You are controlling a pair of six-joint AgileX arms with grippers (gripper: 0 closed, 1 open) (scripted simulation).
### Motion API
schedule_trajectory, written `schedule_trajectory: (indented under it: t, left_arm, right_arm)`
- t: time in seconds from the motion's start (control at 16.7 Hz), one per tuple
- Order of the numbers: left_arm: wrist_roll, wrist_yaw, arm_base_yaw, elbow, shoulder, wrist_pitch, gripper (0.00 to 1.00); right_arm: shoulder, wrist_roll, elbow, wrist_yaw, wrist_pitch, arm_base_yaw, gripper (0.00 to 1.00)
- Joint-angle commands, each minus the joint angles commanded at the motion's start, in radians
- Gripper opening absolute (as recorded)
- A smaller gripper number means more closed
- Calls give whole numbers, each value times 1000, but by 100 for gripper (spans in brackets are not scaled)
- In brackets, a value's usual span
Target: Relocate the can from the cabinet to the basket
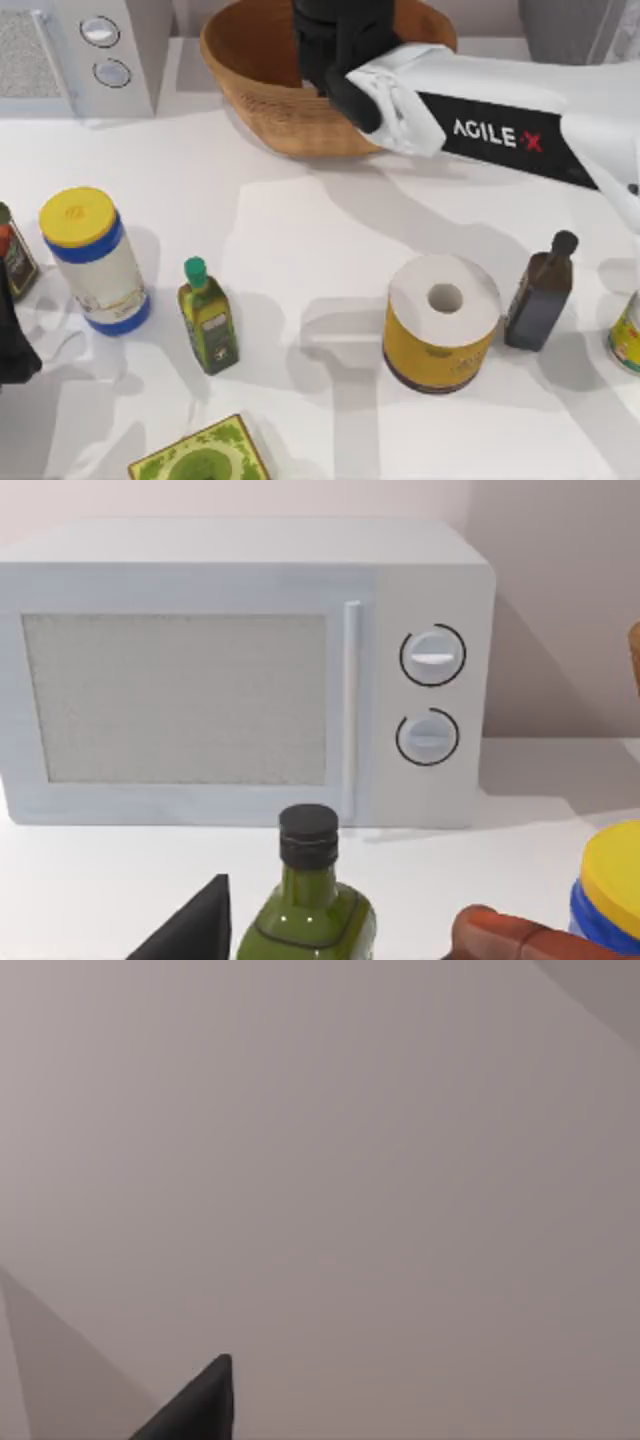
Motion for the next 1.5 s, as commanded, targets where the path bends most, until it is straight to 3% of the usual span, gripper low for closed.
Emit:
schedule_trajectory:
  t: [0.36,0.66,1.02,1.5]
  left_arm:
    - [0,0,0,0,0,0,100]
    - [0,0,0,0,0,0,100]
    - [0,0,0,0,0,0,100]
    - [0,0,0,0,0,0,100]
  right_arm:
    - [-21,0,-16,-6,-4,-3,100]
    - [-205,-4,-161,-57,-41,-55,100]
    - [-608,-9,-484,-171,-125,-168,100]
    - [-1365,-13,-1085,-389,-281,-375,100]
